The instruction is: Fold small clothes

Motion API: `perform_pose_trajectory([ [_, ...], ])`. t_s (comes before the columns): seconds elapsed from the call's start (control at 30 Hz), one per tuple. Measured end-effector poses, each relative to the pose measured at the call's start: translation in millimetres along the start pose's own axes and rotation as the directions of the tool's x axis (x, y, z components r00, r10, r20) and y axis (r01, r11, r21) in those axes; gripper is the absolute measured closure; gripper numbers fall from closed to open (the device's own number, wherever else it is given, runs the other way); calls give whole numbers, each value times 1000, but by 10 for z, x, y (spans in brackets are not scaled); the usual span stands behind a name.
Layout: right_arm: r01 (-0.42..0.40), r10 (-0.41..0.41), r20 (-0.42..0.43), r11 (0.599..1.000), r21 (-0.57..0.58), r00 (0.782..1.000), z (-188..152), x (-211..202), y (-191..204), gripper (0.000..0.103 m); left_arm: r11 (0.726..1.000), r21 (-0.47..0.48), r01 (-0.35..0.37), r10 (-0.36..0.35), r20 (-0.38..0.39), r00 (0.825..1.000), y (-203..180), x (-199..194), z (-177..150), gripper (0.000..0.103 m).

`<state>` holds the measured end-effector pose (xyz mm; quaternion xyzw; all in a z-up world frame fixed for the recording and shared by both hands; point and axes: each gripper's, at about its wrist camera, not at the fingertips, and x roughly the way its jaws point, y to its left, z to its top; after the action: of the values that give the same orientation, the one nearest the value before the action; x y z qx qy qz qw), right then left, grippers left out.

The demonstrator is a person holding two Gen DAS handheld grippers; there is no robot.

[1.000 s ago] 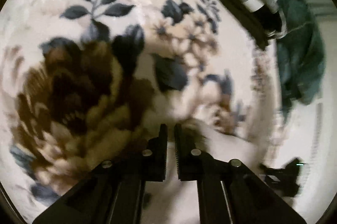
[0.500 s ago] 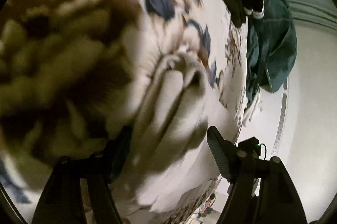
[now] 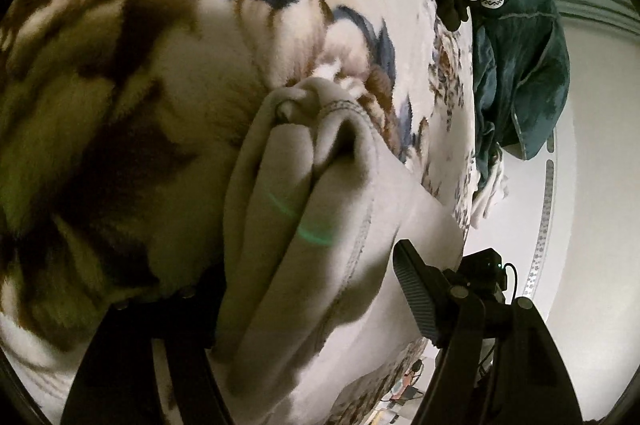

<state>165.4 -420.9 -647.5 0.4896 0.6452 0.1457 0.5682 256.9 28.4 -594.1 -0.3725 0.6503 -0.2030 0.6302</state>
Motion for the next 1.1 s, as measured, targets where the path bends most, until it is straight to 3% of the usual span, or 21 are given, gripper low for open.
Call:
perform_pose_trajectory([
  [0.17,-6,6,14,1000,-2,1000,14,44,41,26,998,49,-35,34,26,999,-77,21,-52,38],
  [0.2,-2,2,18,1000,-3,1000,7,40,38,33,998,50,-39,37,28,999,-73,21,-53,43],
  [0.27,15,-15,32,1000,-7,999,-4,45,45,52,998,47,-39,38,19,999,-55,36,-44,72],
  [0.3,20,-20,41,1000,-9,999,-21,38,39,66,998,45,-40,39,16,999,-43,37,-40,75],
  [0.33,18,-17,51,1000,-14,999,-47,37,58,74,998,49,-38,37,20,999,-50,24,-41,78],
  [0.4,28,-26,64,999,-31,998,-84,31,116,81,997,61,-42,41,24,999,-92,-4,-49,81],
  [0.83,83,-74,147,995,-59,986,-227,-185,688,87,990,139,-20,16,28,999,-495,-357,32,85],
  [1.1,80,-59,212,993,-90,975,-195,-440,1508,88,983,183,-12,4,45,999,-987,-878,420,85],
])
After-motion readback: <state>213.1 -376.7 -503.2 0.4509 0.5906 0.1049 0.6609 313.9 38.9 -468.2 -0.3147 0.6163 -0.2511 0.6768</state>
